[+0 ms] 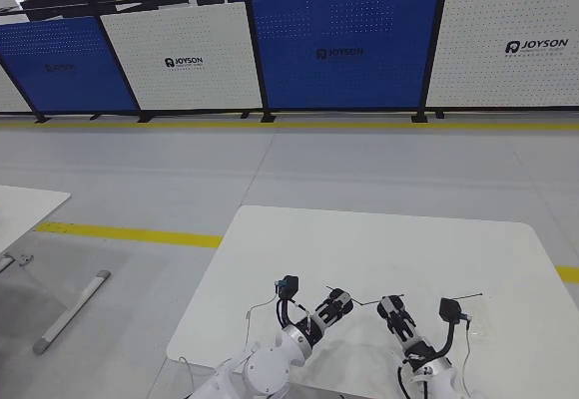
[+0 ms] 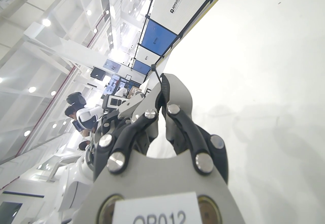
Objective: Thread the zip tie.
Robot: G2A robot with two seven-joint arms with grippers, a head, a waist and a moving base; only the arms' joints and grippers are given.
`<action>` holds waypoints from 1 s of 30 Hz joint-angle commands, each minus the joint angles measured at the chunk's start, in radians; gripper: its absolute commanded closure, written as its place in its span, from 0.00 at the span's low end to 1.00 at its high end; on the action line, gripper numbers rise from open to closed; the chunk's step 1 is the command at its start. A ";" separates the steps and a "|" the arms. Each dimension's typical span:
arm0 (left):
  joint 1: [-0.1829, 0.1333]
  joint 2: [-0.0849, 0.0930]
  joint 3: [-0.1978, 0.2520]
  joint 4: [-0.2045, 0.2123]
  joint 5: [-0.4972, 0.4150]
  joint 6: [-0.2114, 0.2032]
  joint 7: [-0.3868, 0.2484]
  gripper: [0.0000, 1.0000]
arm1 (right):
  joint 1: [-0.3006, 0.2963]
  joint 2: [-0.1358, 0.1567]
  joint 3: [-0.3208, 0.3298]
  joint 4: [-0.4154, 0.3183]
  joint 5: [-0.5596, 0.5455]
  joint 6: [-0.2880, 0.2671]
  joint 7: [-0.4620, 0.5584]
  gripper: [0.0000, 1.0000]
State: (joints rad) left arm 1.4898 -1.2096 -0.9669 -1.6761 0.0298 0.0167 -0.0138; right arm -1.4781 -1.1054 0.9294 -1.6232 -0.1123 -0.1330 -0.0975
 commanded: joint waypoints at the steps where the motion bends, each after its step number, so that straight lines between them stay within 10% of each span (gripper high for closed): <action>1: 0.000 0.000 0.000 0.000 0.000 0.000 0.000 1.00 | 0.000 -0.003 0.002 0.001 -0.002 0.002 0.001 1.00; 30: 0.000 0.000 0.000 0.000 0.000 0.000 0.000 1.00 | -0.024 -0.030 0.029 0.003 -0.002 0.000 0.056 1.00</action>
State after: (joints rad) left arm 1.4898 -1.2096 -0.9669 -1.6761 0.0298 0.0167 -0.0138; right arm -1.5026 -1.1358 0.9581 -1.6197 -0.1143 -0.1324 -0.0413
